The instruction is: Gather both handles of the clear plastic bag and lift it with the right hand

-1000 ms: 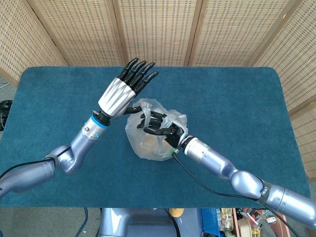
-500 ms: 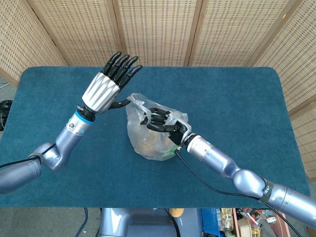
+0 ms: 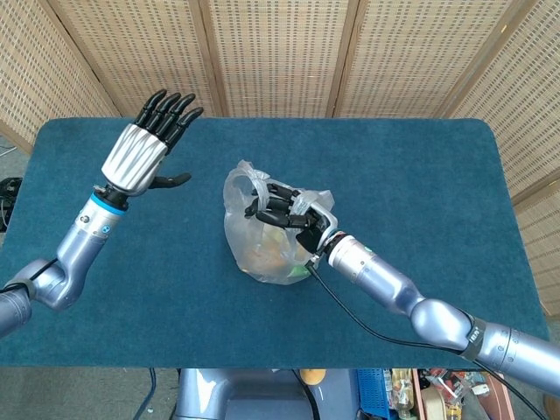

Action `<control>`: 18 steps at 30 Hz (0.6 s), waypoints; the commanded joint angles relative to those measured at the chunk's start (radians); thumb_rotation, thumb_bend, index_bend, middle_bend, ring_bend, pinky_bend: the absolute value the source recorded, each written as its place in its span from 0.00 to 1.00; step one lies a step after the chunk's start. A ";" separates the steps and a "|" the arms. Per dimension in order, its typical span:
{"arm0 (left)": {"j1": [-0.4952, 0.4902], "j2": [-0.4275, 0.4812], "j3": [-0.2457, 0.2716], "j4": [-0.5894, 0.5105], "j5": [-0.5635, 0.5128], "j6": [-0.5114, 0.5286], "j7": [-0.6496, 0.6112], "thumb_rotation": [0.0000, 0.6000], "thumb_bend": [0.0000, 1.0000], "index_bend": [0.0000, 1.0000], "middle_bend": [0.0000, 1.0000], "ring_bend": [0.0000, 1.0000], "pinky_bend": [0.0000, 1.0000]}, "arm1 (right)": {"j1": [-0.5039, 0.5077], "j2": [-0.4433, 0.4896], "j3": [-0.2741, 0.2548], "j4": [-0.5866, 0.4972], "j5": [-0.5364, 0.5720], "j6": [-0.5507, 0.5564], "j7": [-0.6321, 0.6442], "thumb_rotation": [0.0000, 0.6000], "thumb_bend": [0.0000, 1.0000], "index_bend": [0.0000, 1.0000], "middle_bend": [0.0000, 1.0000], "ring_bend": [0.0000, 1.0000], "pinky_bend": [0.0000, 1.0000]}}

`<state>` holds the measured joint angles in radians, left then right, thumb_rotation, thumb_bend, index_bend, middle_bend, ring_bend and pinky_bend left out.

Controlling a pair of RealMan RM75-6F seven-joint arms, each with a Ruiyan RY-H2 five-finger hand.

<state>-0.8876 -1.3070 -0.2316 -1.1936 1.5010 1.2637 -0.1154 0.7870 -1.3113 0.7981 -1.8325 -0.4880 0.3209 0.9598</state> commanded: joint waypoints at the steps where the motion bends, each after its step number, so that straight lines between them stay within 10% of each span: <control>1: 0.023 0.004 0.002 0.005 -0.002 0.022 -0.025 1.00 0.06 0.00 0.00 0.00 0.00 | 0.032 0.019 -0.020 -0.012 0.045 0.034 0.000 1.00 0.09 0.41 0.54 0.34 0.25; 18: 0.184 0.066 0.045 0.003 -0.047 0.068 -0.138 1.00 0.07 0.00 0.00 0.00 0.00 | 0.152 0.073 -0.042 -0.028 0.183 0.210 -0.060 1.00 0.07 0.32 0.48 0.27 0.22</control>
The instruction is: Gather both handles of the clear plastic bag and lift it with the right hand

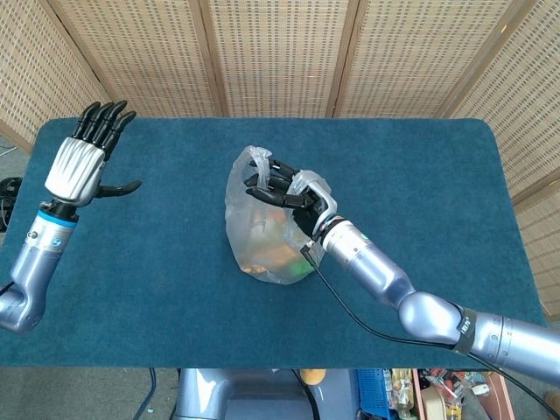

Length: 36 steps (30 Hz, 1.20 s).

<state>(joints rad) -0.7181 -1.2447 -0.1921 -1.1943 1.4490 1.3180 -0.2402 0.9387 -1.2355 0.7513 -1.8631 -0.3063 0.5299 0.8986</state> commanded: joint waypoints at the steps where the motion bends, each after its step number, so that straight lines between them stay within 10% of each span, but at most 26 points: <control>1: 0.019 0.004 0.007 0.003 0.007 0.018 -0.015 1.00 0.07 0.00 0.00 0.00 0.00 | 0.000 -0.004 0.006 0.004 0.002 0.000 0.003 1.00 0.07 0.32 0.48 0.27 0.24; 17: 0.177 0.085 0.050 -0.190 -0.081 0.038 0.065 1.00 0.10 0.00 0.00 0.00 0.00 | 0.066 0.024 0.010 0.022 0.085 -0.019 -0.021 1.00 0.08 0.36 0.56 0.40 0.46; 36: 0.373 0.086 0.061 -0.295 -0.141 0.169 0.088 1.00 0.11 0.00 0.00 0.00 0.00 | 0.136 0.047 -0.042 0.051 0.119 -0.005 -0.127 1.00 0.13 0.73 0.76 0.67 0.83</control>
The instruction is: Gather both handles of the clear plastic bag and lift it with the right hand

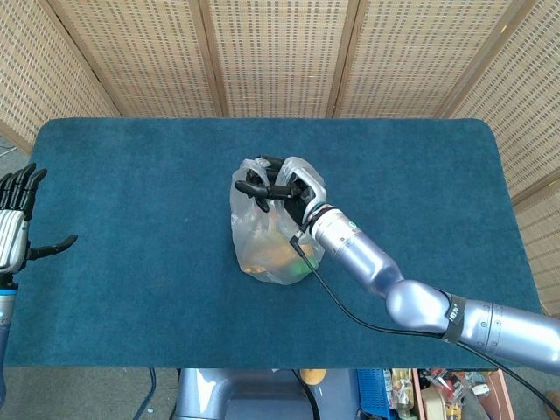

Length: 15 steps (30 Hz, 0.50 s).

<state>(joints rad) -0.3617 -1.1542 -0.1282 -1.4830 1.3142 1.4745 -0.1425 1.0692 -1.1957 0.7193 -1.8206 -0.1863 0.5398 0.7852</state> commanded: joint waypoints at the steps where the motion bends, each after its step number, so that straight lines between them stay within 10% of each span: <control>1: 0.023 -0.007 -0.004 -0.006 -0.006 0.015 -0.015 1.00 0.11 0.00 0.00 0.00 0.00 | 0.008 0.010 -0.014 0.011 -0.002 -0.022 -0.020 1.00 0.15 0.74 0.76 0.67 0.83; 8: 0.055 -0.031 -0.011 0.019 -0.013 0.017 -0.062 1.00 0.11 0.00 0.00 0.00 0.00 | 0.015 0.021 -0.027 0.014 -0.022 -0.025 -0.050 1.00 0.20 0.71 0.76 0.66 0.83; 15: 0.065 -0.044 -0.021 0.043 -0.008 0.008 -0.091 1.00 0.12 0.00 0.00 0.00 0.00 | 0.026 0.033 -0.045 0.010 -0.051 -0.006 -0.095 1.00 0.75 0.70 0.75 0.66 0.84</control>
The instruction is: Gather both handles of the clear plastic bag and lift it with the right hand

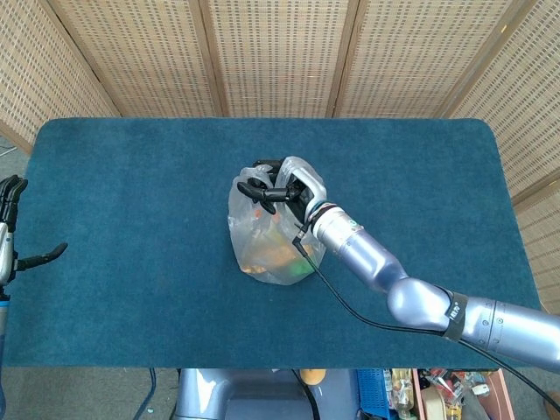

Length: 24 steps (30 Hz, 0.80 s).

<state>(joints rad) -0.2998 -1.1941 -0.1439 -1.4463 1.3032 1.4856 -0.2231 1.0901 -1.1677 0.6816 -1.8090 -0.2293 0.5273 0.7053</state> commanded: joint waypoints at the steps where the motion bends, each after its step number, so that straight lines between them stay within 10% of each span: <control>1: 0.004 -0.005 -0.006 0.008 0.005 -0.003 -0.012 1.00 0.12 0.00 0.00 0.00 0.00 | 0.007 0.007 -0.011 -0.002 -0.010 0.008 -0.021 1.00 0.79 0.71 0.75 0.66 0.84; 11: 0.015 -0.024 -0.015 0.026 0.022 -0.013 -0.026 1.00 0.12 0.00 0.00 0.00 0.00 | 0.117 0.124 -0.133 -0.002 0.062 -0.081 -0.181 1.00 1.00 0.80 0.78 0.68 0.91; 24: 0.024 -0.025 -0.022 0.027 0.043 -0.022 -0.019 1.00 0.12 0.00 0.00 0.00 0.00 | 0.303 0.279 -0.306 0.050 0.124 -0.349 -0.231 1.00 1.00 0.85 0.82 0.78 1.00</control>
<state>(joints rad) -0.2758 -1.2190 -0.1652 -1.4193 1.3460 1.4635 -0.2425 1.3691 -0.9072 0.3959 -1.7707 -0.1151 0.2008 0.4726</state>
